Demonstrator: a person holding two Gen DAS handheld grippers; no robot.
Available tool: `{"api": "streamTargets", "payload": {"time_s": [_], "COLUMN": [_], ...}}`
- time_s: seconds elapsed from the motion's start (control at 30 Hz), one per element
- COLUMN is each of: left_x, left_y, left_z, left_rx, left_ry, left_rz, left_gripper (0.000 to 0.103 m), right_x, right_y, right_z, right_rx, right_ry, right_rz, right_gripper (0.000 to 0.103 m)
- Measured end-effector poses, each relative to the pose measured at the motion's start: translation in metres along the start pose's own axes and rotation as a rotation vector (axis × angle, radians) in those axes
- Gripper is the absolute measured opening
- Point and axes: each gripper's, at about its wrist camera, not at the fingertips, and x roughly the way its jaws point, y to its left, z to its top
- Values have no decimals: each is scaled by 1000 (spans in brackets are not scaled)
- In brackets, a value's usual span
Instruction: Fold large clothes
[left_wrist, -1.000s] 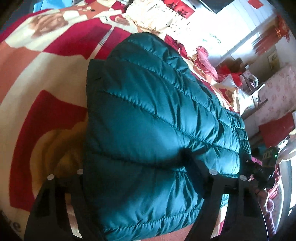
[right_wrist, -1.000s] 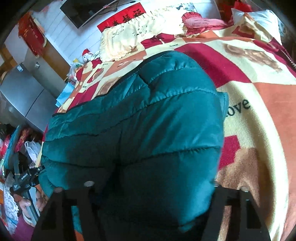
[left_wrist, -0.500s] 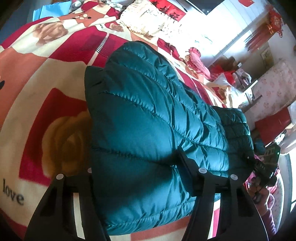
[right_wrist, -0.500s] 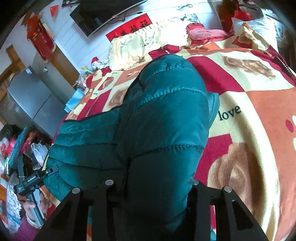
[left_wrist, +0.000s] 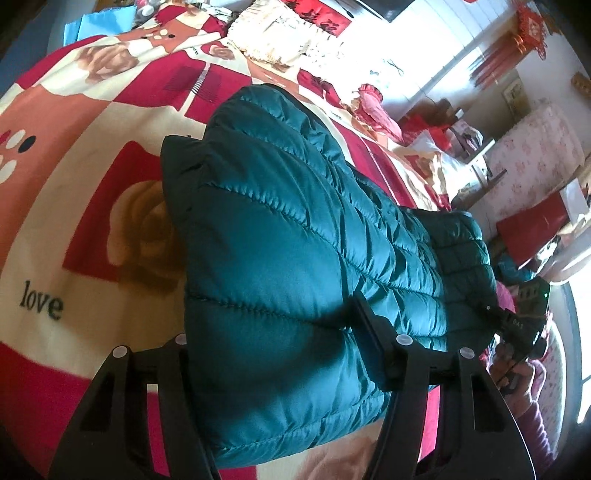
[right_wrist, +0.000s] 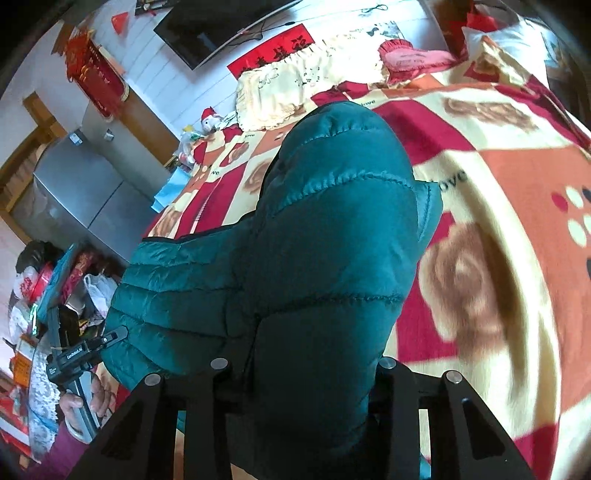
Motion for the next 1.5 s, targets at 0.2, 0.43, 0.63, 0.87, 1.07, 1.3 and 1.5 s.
{"api": "streamTargets", "payload": {"time_s": [0.2,0.43,0.63,0.87,1.07,1.3,1.5], "left_x": [-2,6,9,-18,-56,-34,-4], "left_y": [5,18,32,33,3,-29,-33], "left_z": [-12,-22,-29,-29,-32,-32,-24], "left_rx": [3,-41,-96,-124,-24,54,72], "left_ry": [10,25,31,11,-129,-151,-161], "left_rz": [6,6,-5,36,158,257,354], "left_gripper": [61,61,75,78,78,78,78], "right_x": [-8,-2,4,-33,-75,-40,18], "right_y": [-10,-20,-35,-39,-18,36,69], "right_z": [-16,-26,-33,-38,-35,-22,-20], "right_rx": [40,46,84,127,107,-5,-130], "right_ry": [5,28,49,-31,-185,-153,-112], "right_rz": [14,-57,-129,-222,-255,-210,-257], "right_gripper": [38,47,72,74,74,74,74]}}
